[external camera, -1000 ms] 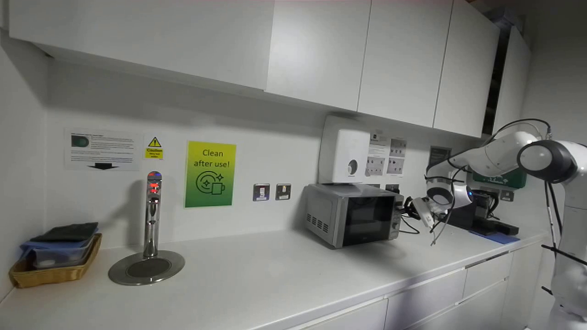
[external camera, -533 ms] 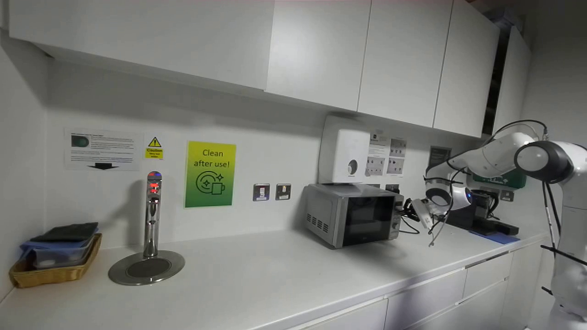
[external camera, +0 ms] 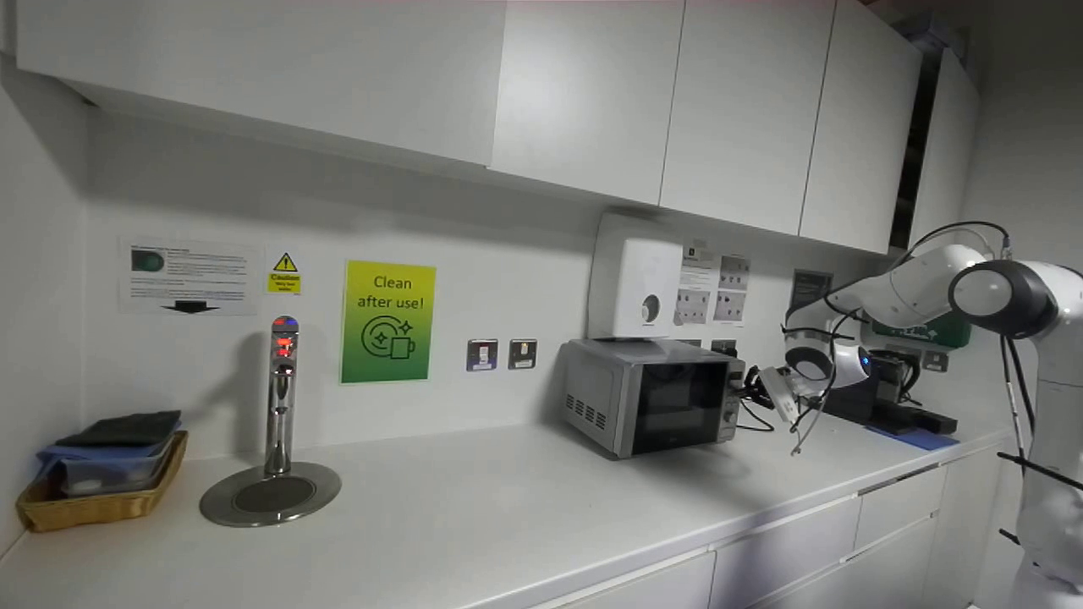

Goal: Press a button on the microwave

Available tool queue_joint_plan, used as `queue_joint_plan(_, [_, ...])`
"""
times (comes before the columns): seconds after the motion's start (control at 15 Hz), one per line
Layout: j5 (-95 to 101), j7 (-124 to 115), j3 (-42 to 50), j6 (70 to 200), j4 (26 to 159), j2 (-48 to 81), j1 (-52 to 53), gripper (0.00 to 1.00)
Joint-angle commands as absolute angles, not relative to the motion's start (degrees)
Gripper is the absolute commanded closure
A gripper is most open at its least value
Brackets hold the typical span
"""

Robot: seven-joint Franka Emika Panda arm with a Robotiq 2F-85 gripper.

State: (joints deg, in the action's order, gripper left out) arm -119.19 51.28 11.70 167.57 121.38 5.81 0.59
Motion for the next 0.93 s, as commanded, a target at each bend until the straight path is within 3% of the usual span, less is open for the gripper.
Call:
queue_joint_plan(0.0, [-120.1,54.6,12.0,166.2,122.1,4.3,0.5,1.0])
queue_joint_plan(0.87, [-120.8,57.2,12.2,164.9,123.1,2.8,0.2,1.0])
